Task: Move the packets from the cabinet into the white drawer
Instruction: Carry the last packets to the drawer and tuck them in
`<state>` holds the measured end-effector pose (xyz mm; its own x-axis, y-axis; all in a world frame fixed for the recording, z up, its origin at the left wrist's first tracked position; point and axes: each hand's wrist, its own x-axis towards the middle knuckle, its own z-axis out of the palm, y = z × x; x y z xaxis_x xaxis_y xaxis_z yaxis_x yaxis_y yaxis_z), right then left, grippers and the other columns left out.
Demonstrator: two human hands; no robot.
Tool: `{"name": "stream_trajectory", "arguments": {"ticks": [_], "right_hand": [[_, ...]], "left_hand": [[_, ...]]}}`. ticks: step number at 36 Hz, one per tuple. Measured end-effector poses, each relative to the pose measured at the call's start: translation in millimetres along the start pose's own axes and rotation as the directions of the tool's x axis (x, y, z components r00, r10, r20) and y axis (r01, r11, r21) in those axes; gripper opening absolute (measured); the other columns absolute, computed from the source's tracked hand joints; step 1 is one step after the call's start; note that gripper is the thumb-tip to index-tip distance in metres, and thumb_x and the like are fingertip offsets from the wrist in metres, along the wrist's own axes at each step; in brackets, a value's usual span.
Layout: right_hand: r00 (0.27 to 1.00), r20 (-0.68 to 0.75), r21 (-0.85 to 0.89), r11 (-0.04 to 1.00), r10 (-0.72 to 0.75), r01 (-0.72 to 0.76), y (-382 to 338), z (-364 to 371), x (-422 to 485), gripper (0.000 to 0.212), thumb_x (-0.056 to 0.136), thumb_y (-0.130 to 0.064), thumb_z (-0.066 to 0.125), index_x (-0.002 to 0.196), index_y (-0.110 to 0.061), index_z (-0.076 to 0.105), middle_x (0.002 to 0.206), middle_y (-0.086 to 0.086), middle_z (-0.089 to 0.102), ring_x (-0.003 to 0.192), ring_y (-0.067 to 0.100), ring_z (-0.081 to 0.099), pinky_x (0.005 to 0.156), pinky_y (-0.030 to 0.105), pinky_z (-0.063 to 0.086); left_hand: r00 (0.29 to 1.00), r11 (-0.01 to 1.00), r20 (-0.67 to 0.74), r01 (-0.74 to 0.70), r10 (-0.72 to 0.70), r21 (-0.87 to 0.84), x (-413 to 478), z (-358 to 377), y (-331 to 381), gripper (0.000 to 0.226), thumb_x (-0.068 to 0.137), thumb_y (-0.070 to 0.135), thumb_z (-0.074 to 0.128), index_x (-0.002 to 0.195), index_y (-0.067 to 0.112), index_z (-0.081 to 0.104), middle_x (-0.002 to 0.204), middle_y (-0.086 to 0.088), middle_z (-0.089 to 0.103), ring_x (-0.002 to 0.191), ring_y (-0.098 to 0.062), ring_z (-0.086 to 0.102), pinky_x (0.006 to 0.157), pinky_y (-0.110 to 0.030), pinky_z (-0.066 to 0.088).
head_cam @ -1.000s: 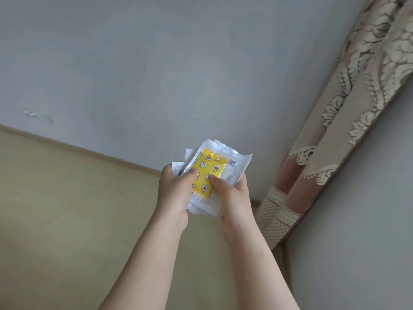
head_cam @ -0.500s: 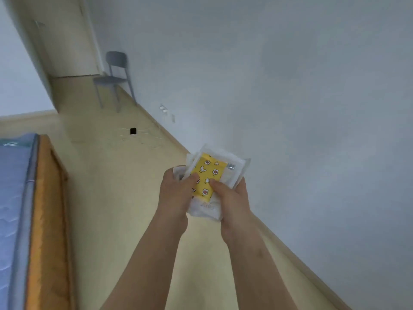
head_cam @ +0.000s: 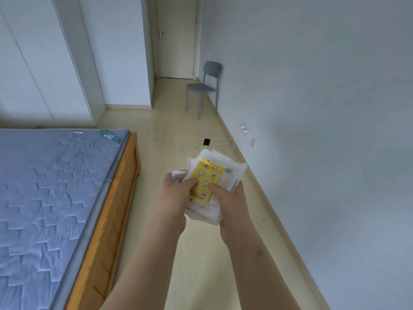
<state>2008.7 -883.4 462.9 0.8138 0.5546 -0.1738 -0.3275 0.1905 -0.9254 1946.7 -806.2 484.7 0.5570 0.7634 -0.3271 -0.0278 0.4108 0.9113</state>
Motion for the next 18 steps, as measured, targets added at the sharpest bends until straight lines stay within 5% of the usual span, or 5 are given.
{"name": "stream_trajectory", "arguments": {"ticks": [13, 18], "right_hand": [[0.986, 0.125, 0.043, 0.992, 0.109, -0.115, -7, 108, 235, 0.039, 0.086, 0.000, 0.060, 0.121, -0.016, 0.054, 0.110, 0.010, 0.068, 0.099, 0.030, 0.067, 0.087, 0.053, 0.053], [0.975, 0.200, 0.036, 0.994, 0.096, -0.105, -11, 146, 336, 0.040, 0.086, -0.001, 0.061, 0.121, -0.019, 0.053, 0.111, 0.008, 0.068, 0.100, 0.028, 0.067, 0.087, 0.052, 0.053]], "left_hand": [[0.985, 0.998, -0.158, -0.067, 0.067, 0.009, 230, 9, 87, 0.010, 0.090, 0.007, 0.059, 0.093, 0.016, 0.056, 0.084, -0.004, 0.065, 0.070, -0.017, 0.065, 0.053, -0.026, 0.050], [0.973, 0.994, -0.202, -0.108, 0.111, 0.022, 333, 16, 111, 0.021, 0.090, 0.011, 0.060, 0.111, 0.011, 0.057, 0.100, -0.011, 0.067, 0.085, -0.026, 0.066, 0.066, -0.035, 0.054]]}}
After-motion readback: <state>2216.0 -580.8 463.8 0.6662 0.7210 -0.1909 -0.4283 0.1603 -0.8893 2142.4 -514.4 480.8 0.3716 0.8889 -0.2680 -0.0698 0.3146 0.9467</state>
